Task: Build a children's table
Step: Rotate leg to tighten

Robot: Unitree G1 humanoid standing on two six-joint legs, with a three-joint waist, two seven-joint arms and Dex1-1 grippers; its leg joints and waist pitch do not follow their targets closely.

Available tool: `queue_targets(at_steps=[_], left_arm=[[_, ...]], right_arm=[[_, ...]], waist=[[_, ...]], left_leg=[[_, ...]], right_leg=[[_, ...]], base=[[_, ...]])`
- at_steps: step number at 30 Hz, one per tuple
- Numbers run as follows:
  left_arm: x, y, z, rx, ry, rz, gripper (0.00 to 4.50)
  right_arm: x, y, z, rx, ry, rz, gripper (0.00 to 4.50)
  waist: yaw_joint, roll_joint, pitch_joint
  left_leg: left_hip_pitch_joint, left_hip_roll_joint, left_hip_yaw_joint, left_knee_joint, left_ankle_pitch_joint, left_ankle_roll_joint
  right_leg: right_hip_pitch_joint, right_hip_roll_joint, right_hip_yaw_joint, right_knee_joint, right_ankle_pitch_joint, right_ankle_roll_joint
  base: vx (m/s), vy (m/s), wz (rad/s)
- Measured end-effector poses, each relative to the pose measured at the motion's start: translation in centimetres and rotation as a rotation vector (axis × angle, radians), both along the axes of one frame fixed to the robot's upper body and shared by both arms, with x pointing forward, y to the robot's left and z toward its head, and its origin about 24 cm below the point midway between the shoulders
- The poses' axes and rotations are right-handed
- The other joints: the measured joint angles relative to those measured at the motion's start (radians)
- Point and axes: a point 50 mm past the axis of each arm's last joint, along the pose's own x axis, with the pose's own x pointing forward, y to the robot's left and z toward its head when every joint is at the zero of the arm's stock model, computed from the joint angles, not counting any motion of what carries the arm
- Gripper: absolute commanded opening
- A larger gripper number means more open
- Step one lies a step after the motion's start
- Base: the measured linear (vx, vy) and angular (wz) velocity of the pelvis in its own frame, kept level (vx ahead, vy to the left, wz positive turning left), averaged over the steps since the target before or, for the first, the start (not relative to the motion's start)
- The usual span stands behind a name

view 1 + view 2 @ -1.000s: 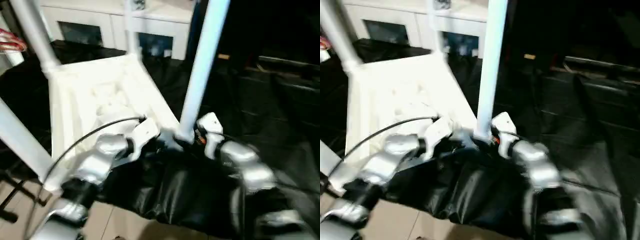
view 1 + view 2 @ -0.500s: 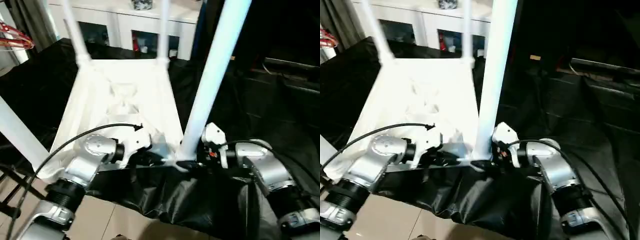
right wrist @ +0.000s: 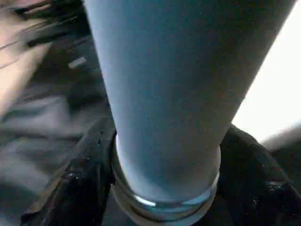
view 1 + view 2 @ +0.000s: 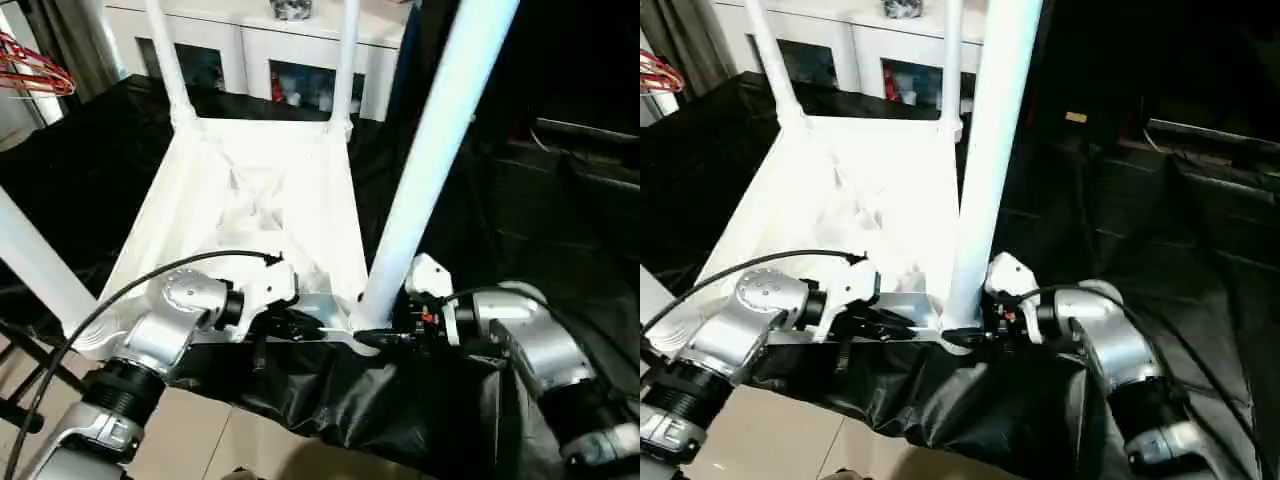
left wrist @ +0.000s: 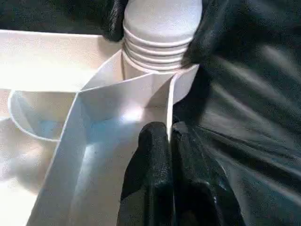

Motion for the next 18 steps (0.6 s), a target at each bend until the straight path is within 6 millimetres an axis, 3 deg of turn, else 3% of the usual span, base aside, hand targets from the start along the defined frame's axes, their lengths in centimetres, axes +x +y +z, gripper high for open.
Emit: queue_targets(at_steps=[2, 8, 11, 13, 18], left_arm=[[0.4, -0.6, -0.1, -0.004, -0.018, 0.068, 0.00], [1.7, -3.1, -0.3, 0.003, -0.079, 0.274, 0.00], [1.8, -3.6, -0.2, 0.005, -0.092, 0.307, 0.00], [1.8, -3.8, -0.2, 0.006, -0.096, 0.309, 0.00], [1.7, -3.9, -0.2, 0.005, -0.095, 0.307, 0.00]], right_arm=[[0.7, 0.3, -0.3, 0.014, -0.014, -0.121, 2.74], [2.4, 2.2, -1.0, 0.070, -0.045, -0.521, 2.73], [2.7, 2.5, -0.9, 0.065, -0.057, -0.563, 2.73], [2.8, 2.5, -0.9, 0.072, -0.064, -0.575, 3.29], [2.7, 2.6, -0.9, 0.079, -0.067, -0.567, 3.79]], waist=[[-0.016, 0.000, 0.000], [-0.031, 0.000, -0.001], [-0.031, 0.001, -0.002], [-0.030, 0.001, -0.002], [-0.030, 0.002, -0.002]], left_leg=[[0.001, 0.000, 0.000, 0.000, 0.000, 0.000], [0.002, -0.001, 0.000, 0.000, 0.000, -0.001], [0.002, -0.001, 0.000, -0.002, 0.000, 0.000], [0.002, -0.001, 0.000, -0.003, 0.000, 0.000], [0.001, -0.002, 0.000, -0.003, 0.000, 0.000]], right_leg=[[0.000, 0.000, 0.000, -0.001, -0.001, 0.003], [0.001, 0.000, 0.001, -0.002, -0.001, 0.003], [0.001, 0.000, 0.001, -0.002, 0.001, 0.000], [0.001, 0.000, 0.001, -0.003, 0.001, 0.000], [0.000, 0.000, 0.001, -0.003, 0.001, 0.000]], base=[[0.000, 0.000, 0.00], [0.000, 0.000, 0.00], [0.000, 0.000, 0.00], [0.000, 0.000, 0.00], [0.000, 0.000, 0.00]])
